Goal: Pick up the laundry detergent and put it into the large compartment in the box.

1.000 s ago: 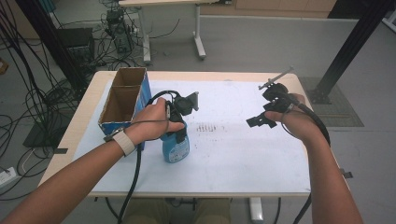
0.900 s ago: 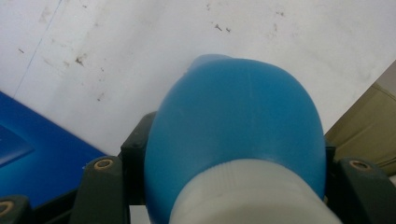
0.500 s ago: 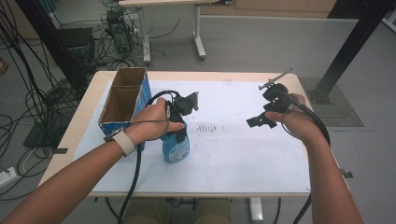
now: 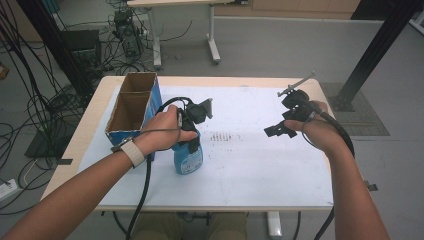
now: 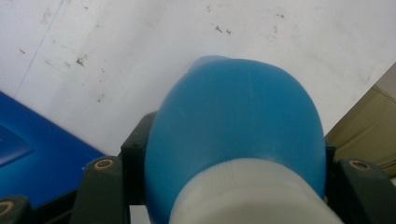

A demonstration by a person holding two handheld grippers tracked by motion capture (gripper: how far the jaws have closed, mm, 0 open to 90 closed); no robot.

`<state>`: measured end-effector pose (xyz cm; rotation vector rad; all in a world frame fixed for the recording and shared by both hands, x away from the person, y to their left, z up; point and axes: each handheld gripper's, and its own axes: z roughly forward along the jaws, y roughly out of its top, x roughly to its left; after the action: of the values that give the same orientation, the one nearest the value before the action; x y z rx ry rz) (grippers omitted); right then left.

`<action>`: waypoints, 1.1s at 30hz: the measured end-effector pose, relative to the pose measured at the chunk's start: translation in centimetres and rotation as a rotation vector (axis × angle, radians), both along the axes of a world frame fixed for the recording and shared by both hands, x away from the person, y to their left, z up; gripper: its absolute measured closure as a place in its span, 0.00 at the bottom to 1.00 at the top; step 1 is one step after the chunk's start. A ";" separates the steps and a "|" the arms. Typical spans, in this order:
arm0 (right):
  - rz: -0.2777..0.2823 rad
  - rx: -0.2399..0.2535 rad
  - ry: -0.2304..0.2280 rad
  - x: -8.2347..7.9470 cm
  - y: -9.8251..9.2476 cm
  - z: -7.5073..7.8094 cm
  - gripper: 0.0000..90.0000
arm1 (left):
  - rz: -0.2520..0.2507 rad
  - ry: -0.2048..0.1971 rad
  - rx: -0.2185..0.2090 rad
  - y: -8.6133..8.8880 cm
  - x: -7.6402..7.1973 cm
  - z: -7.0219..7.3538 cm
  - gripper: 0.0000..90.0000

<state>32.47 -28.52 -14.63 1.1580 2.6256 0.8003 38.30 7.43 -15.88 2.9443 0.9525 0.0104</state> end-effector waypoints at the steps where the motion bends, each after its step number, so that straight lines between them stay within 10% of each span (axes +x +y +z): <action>1: 0.000 0.000 0.000 0.0 0.0 0.0 0.10 | 0.000 0.000 0.000 0.0 0.0 0.0 0.43; 11: -0.010 0.001 -0.006 -0.4 -0.4 0.2 0.10 | -0.001 0.008 -0.039 0.6 -0.1 1.6 0.43; 33: -0.021 0.016 -0.023 -1.2 -1.2 0.4 0.10 | 0.199 -0.054 -0.060 2.8 -1.2 15.5 0.43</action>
<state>31.23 -29.68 -14.28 1.1711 2.5894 0.8266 37.07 10.23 -0.34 2.7680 1.2113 0.0671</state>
